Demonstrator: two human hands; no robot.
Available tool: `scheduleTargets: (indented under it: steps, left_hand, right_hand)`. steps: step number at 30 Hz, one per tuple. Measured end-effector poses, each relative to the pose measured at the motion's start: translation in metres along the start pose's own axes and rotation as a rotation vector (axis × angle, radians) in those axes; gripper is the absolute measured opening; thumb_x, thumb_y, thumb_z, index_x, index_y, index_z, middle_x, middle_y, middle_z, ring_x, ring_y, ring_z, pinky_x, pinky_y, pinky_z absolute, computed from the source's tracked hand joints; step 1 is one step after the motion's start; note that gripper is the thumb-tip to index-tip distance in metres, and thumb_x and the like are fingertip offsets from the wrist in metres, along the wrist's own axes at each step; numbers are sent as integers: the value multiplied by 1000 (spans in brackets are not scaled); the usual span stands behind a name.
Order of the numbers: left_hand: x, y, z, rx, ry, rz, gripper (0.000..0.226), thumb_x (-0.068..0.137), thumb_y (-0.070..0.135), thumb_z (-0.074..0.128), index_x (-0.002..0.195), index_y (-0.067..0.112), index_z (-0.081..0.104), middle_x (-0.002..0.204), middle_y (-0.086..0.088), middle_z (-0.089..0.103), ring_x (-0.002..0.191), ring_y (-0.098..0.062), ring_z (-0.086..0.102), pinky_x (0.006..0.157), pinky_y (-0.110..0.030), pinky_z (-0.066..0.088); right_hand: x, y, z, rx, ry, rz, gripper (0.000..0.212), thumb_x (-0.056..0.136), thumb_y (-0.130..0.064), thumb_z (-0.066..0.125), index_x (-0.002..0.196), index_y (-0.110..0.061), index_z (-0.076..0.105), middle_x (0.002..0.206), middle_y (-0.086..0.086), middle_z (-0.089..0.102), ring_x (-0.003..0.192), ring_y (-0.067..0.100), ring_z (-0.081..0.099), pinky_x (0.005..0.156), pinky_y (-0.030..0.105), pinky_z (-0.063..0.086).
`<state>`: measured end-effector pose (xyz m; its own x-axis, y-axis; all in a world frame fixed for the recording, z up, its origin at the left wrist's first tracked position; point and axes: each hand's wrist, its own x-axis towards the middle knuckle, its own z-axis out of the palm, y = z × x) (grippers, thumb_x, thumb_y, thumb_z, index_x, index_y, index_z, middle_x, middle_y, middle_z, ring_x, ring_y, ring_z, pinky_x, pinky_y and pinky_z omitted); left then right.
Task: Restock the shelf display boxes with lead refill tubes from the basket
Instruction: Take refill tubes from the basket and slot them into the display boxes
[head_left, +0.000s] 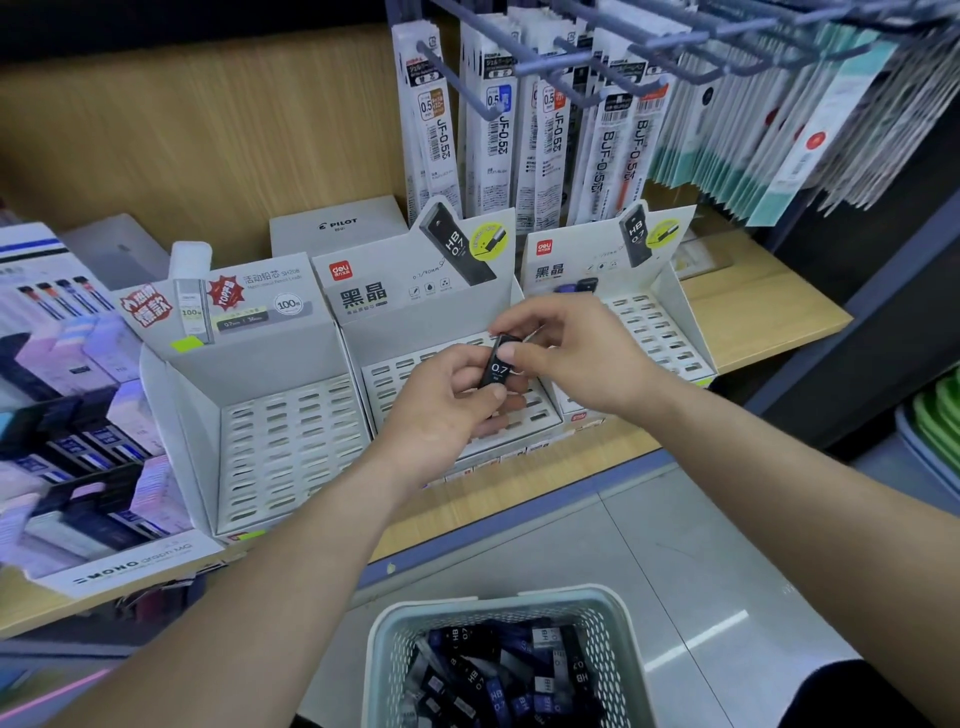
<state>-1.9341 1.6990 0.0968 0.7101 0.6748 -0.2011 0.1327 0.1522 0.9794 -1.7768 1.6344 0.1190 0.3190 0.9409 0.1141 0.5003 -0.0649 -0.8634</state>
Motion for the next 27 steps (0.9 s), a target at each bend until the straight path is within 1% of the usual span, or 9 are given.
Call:
scheduleTargets:
  steps: [2, 4, 7, 9, 11, 13, 16, 19, 27]
  left_hand:
    - [1, 0, -2, 148, 30, 49, 20, 97, 2, 59, 112, 15, 63, 104, 1, 75, 97, -15, 72, 86, -28, 57]
    - [3, -3, -3, 323, 74, 86, 20, 94, 11, 67, 111, 21, 66, 106, 9, 73, 99, -8, 68, 92, -29, 53]
    - [6, -8, -4, 515, 101, 97, 24, 90, 21, 72, 113, 29, 67, 111, 19, 68, 109, -3, 61, 101, -33, 50]
    - [7, -10, -1, 645, 81, 95, 31, 90, 27, 71, 120, 31, 64, 122, 17, 64, 119, -6, 55, 105, -30, 44]
    - [7, -10, 2, 813, 63, 94, 38, 91, 32, 69, 128, 31, 60, 135, 13, 57, 127, -9, 50, 104, -24, 35]
    - [8, -10, 3, 922, 56, 90, 42, 92, 35, 68, 132, 29, 57, 142, 10, 52, 131, -12, 46, 104, -25, 33]
    - [8, -12, 3, 971, 45, 68, 46, 93, 37, 66, 136, 27, 55, 144, 8, 50, 132, -13, 44, 106, -29, 34]
    - [9, -15, 3, 979, 39, 45, 48, 93, 39, 66, 138, 29, 53, 145, 9, 50, 134, -13, 43, 108, -30, 33]
    - [12, -17, 2, 947, 59, 29, 48, 92, 39, 67, 137, 31, 54, 144, 11, 50, 133, -12, 44, 108, -28, 34]
  right_hand:
    - [2, 0, -12, 76, 47, 9, 20, 84, -4, 77, 97, -17, 70, 83, -3, 69, 71, 7, 64, 74, 26, 57]
    - [4, 1, -32, 79, 163, -16, 18, 83, -3, 78, 93, -17, 70, 83, 2, 71, 70, 9, 65, 69, 24, 58]
    - [8, 17, -68, -115, 409, -42, 16, 85, -9, 77, 94, -22, 72, 86, -2, 72, 73, 7, 64, 72, 20, 55]
    - [9, 34, -84, -235, 497, -27, 16, 87, -13, 75, 96, -27, 73, 87, -9, 71, 77, 7, 64, 75, 16, 53]
    - [10, 49, -87, -290, 503, 6, 16, 89, -12, 72, 98, -25, 74, 89, -9, 71, 81, 10, 65, 76, 10, 49]
    - [11, 60, -84, -325, 469, 41, 15, 91, -9, 70, 102, -18, 74, 90, -7, 69, 83, 11, 65, 75, 3, 45]
    - [15, 71, -73, -321, 414, 59, 15, 91, -6, 69, 100, -17, 73, 88, -6, 67, 83, 10, 66, 84, 15, 51]
    - [18, 76, -68, -321, 374, 47, 17, 93, -5, 66, 101, -19, 72, 91, -7, 66, 82, 4, 62, 83, 17, 49]
    - [24, 84, -68, -421, 337, -47, 19, 93, -5, 65, 107, -12, 75, 100, 2, 73, 88, 14, 67, 91, 25, 52]
